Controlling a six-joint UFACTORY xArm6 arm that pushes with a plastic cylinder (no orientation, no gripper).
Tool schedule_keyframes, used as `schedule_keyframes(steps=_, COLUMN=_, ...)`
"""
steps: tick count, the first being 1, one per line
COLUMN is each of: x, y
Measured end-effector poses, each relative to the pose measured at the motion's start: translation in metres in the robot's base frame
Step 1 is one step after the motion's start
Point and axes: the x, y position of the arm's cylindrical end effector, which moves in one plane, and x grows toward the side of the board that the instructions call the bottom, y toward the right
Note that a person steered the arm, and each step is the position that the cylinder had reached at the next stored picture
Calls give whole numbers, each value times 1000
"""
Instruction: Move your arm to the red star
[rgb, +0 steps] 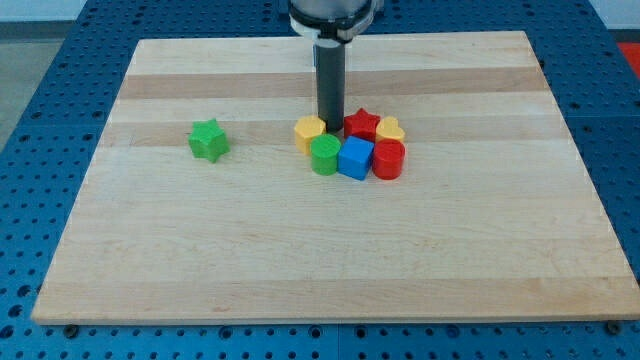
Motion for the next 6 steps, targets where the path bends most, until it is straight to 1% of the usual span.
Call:
schedule_keyframes(steps=2, x=38, y=0)
schedule_keyframes(steps=3, x=40, y=10)
schedule_keyframes(steps=4, x=40, y=35)
schedule_keyframes(steps=5, x=31, y=40)
schedule_keyframes(steps=6, x=13, y=36)
